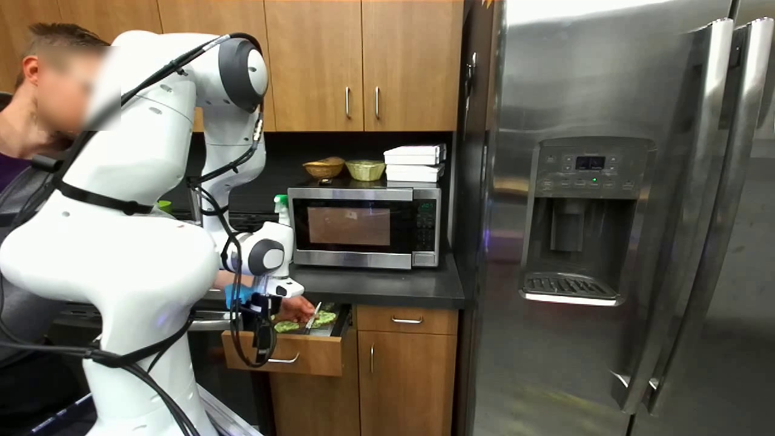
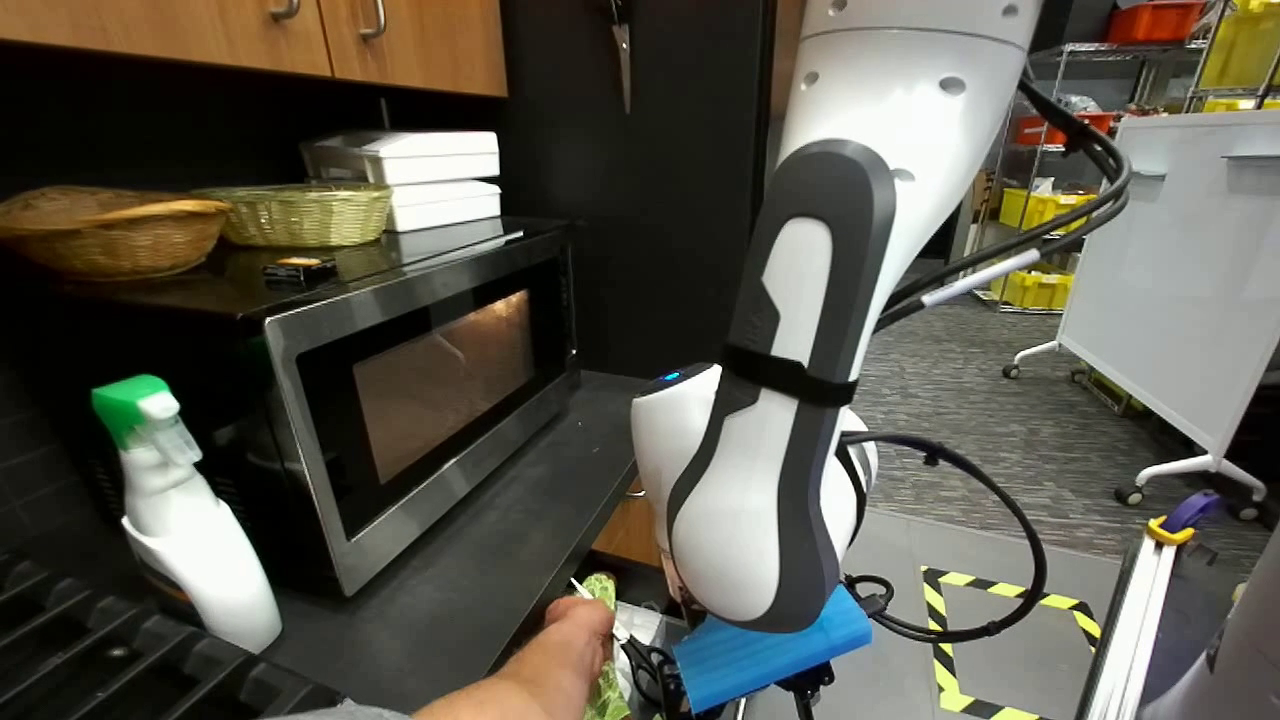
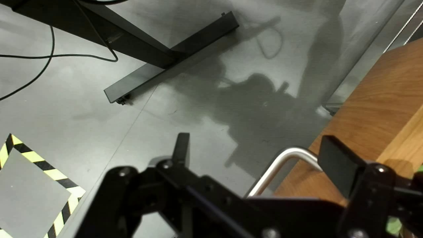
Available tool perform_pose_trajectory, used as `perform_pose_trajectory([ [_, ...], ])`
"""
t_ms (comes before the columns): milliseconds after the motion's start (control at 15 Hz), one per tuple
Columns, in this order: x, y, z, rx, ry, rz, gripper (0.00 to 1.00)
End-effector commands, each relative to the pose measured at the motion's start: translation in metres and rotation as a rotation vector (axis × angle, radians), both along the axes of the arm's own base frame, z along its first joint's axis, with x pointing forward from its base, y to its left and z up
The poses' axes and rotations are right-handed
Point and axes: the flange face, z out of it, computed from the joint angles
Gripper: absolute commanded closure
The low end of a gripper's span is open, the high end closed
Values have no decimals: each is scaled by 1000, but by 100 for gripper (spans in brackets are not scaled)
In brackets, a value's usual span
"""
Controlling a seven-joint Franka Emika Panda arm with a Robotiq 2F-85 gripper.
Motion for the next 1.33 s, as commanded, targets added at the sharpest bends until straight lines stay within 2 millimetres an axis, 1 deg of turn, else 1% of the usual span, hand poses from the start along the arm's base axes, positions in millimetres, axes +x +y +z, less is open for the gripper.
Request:
perform_pose_trajectory([
  [0,0,0,0,0,1,0,0],
  [667,1,2,1,3,-8,0,0],
  [933,21,58,20,54,-112,-11,0],
  [1000,25,67,22,62,-120,-18,0],
  [1067,27,69,22,64,-123,-21,0],
  [1267,29,64,19,60,-122,-33,0],
])
